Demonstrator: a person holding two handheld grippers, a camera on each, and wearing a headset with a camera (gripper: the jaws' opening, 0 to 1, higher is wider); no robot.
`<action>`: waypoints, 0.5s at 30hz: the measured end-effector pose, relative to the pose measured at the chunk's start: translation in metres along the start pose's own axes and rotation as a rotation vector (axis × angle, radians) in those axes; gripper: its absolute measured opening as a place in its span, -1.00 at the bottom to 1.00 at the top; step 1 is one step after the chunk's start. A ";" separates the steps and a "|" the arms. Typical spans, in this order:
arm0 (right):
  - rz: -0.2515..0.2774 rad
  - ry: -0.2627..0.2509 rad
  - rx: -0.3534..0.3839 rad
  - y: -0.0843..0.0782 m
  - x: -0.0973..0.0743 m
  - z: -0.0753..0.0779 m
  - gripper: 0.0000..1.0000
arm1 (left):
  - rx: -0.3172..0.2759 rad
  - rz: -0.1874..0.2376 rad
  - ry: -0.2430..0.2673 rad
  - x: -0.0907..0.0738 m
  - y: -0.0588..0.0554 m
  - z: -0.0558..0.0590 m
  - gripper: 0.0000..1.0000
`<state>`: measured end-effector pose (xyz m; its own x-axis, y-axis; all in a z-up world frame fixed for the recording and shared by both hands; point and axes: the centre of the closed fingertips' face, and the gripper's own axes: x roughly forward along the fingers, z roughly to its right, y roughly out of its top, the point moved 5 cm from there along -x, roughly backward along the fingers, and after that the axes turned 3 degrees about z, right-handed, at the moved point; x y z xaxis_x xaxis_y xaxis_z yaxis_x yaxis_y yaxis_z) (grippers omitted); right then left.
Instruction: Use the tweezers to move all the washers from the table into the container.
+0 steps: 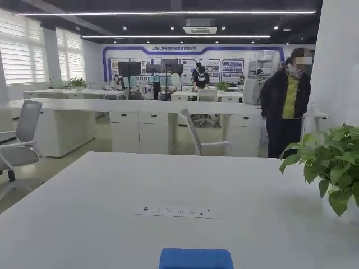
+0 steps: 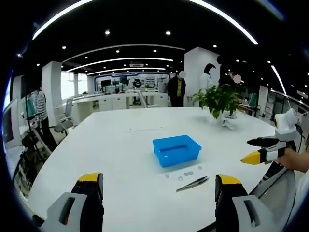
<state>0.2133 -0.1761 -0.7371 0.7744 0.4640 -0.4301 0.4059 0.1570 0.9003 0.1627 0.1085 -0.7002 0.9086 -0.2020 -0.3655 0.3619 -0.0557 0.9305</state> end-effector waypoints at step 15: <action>-0.031 0.022 -0.047 -0.004 0.003 -0.006 0.97 | 0.004 -0.017 0.010 -0.002 -0.004 -0.002 0.98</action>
<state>0.2110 -0.1699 -0.7413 0.7507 0.4775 -0.4566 0.4060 0.2118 0.8890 0.1604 0.1109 -0.7030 0.9044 -0.1908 -0.3816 0.3766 -0.0633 0.9242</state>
